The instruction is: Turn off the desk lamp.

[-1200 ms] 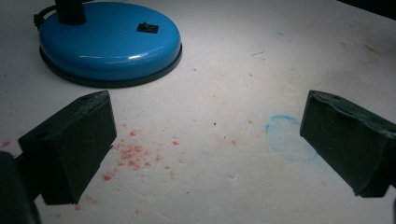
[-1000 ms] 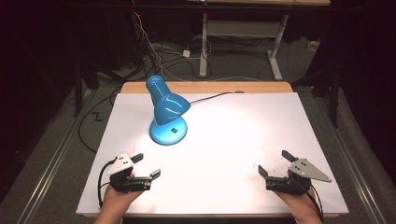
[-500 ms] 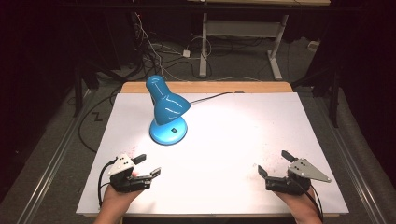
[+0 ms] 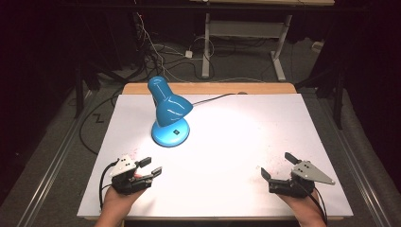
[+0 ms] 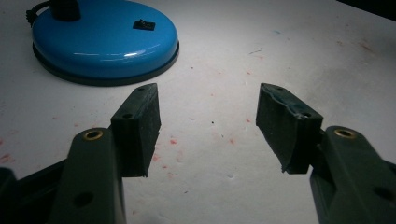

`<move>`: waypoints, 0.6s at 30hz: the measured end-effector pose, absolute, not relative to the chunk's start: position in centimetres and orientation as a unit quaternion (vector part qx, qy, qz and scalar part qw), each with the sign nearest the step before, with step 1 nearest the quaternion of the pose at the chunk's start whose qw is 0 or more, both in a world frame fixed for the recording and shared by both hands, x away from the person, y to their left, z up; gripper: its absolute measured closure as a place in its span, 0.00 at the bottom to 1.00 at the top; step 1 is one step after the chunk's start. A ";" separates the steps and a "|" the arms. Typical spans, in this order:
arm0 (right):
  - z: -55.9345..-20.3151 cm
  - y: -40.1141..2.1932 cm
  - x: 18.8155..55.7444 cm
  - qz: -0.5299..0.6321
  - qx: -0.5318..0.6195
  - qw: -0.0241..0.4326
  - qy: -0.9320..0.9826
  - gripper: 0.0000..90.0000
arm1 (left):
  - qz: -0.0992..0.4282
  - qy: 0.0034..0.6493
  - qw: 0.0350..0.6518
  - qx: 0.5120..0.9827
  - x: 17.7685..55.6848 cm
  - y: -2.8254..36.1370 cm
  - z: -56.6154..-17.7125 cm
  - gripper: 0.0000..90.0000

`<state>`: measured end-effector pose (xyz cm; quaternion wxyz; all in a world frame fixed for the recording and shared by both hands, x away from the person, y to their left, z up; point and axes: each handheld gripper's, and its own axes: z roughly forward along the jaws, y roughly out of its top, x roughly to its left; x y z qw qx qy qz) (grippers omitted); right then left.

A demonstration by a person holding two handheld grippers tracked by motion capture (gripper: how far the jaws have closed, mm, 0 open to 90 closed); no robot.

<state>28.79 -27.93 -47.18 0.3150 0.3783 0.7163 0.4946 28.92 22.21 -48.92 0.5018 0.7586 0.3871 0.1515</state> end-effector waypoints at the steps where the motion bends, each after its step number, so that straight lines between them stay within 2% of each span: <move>1: -47.2 -27.9 28.8 0.495 0.378 0.315 0.716 0.01 | 0.152 0.386 0.501 0.759 28.9 22.2 -48.9 0.45; 5: -47.2 -27.9 28.8 0.495 0.379 0.314 0.716 0.01 | 0.152 0.385 0.498 0.762 28.9 22.2 -48.8 0.55; 8: -47.1 -27.9 28.8 0.495 0.378 0.314 0.716 0.01 | 0.151 0.384 0.495 0.764 28.9 22.2 -48.8 0.57; 11: -47.1 -27.9 28.7 0.496 0.377 0.314 0.716 0.01 | 0.153 0.384 0.495 0.765 28.9 22.2 -48.8 0.65; 12: -47.1 -27.9 28.7 0.496 0.377 0.314 0.716 0.01 | 0.152 0.384 0.496 0.764 28.8 22.2 -48.7 0.65; 13: -47.1 -27.9 28.8 0.496 0.377 0.314 0.717 0.01 | 0.152 0.384 0.497 0.763 28.8 22.3 -48.7 0.71; 18: -47.2 -27.9 28.8 0.496 0.377 0.313 0.717 0.01 | 0.149 0.385 0.502 0.760 28.8 22.4 -48.5 0.82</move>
